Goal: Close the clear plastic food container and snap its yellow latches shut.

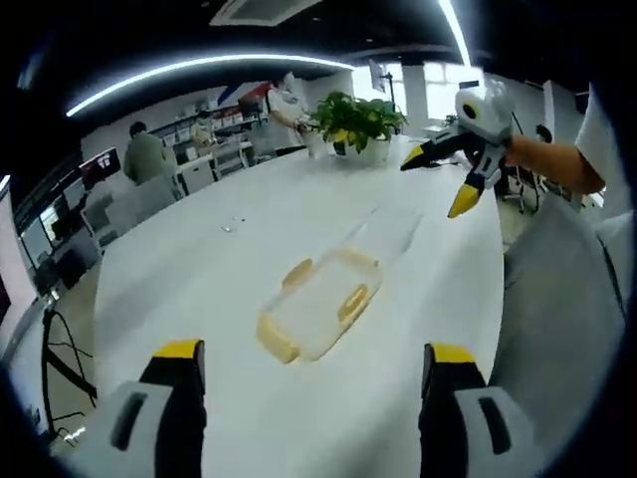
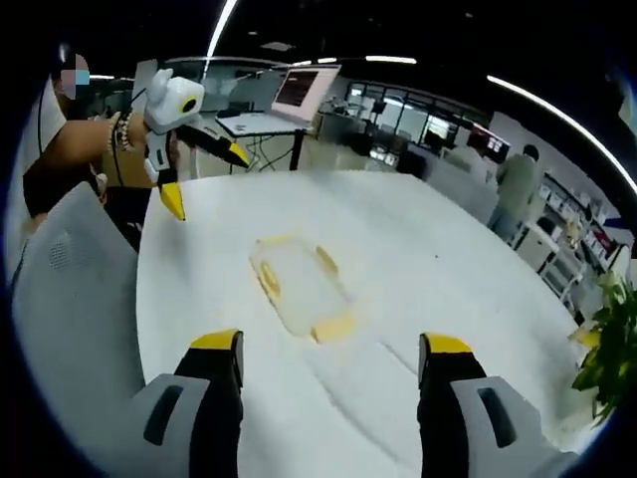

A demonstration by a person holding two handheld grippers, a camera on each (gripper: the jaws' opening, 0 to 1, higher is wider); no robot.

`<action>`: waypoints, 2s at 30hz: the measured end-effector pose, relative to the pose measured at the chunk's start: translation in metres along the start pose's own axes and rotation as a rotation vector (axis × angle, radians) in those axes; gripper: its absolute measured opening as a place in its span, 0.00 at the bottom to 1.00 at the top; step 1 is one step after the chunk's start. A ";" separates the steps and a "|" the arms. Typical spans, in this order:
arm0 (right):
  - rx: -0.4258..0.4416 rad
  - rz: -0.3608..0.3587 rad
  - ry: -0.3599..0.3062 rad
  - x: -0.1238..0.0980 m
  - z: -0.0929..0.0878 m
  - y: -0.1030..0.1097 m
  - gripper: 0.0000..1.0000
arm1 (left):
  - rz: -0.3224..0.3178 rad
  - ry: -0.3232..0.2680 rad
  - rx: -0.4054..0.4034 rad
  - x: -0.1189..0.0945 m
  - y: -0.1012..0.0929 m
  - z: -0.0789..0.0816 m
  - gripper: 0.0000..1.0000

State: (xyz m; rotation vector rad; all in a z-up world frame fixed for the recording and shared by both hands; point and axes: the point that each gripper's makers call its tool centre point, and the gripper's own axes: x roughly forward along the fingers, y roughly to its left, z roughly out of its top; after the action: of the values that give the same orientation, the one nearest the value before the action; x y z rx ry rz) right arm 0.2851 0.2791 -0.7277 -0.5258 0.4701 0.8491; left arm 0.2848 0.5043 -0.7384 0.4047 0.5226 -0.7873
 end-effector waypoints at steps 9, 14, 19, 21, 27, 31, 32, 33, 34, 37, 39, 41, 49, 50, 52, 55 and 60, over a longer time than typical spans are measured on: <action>-0.118 0.046 0.050 0.027 0.005 -0.010 0.68 | -0.047 0.115 0.154 0.020 0.018 -0.009 0.84; -0.184 0.099 0.090 0.045 0.005 -0.010 0.67 | -0.081 0.162 0.224 0.031 0.027 -0.008 0.83; -0.222 0.143 0.116 0.058 0.005 -0.011 0.66 | -0.133 0.207 0.304 0.046 0.032 -0.009 0.82; -0.243 0.155 0.130 0.063 0.003 -0.013 0.65 | -0.158 0.218 0.325 0.053 0.031 -0.011 0.81; -0.267 0.192 0.186 0.082 -0.006 -0.014 0.65 | -0.212 0.243 0.393 0.080 0.030 -0.011 0.75; -0.273 0.219 0.206 0.095 -0.009 -0.011 0.67 | -0.235 0.280 0.413 0.096 0.031 -0.016 0.71; -0.273 0.227 0.209 0.097 -0.009 -0.011 0.66 | -0.239 0.292 0.418 0.097 0.032 -0.018 0.71; -0.273 0.235 0.217 0.100 -0.010 -0.010 0.66 | -0.245 0.300 0.430 0.100 0.032 -0.019 0.72; -0.276 0.239 0.218 0.102 -0.011 -0.010 0.66 | -0.253 0.309 0.446 0.101 0.032 -0.020 0.72; -0.290 0.256 0.231 0.108 -0.014 -0.010 0.66 | -0.266 0.330 0.466 0.106 0.035 -0.023 0.71; -0.290 0.267 0.240 0.112 -0.017 -0.011 0.65 | -0.289 0.345 0.476 0.108 0.036 -0.027 0.71; -0.284 0.283 0.249 0.115 -0.018 -0.011 0.65 | -0.309 0.376 0.495 0.109 0.037 -0.034 0.70; -0.283 0.374 0.329 0.124 -0.038 -0.002 0.65 | -0.350 0.408 0.512 0.120 0.036 -0.043 0.66; -0.299 0.377 0.338 0.125 -0.040 -0.002 0.64 | -0.353 0.409 0.520 0.121 0.036 -0.043 0.66; -0.333 0.379 0.363 0.127 -0.045 -0.003 0.61 | -0.363 0.411 0.529 0.123 0.035 -0.043 0.63; -0.339 0.396 0.371 0.130 -0.047 -0.003 0.59 | -0.394 0.417 0.532 0.123 0.032 -0.043 0.60; -0.378 0.423 0.394 0.133 -0.050 -0.001 0.49 | -0.428 0.421 0.522 0.121 0.029 -0.046 0.56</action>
State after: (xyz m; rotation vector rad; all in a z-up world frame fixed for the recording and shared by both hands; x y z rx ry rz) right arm 0.3538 0.3246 -0.8436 -0.9720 0.8054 1.2583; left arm 0.3646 0.4792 -0.8411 0.9753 0.8111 -1.2682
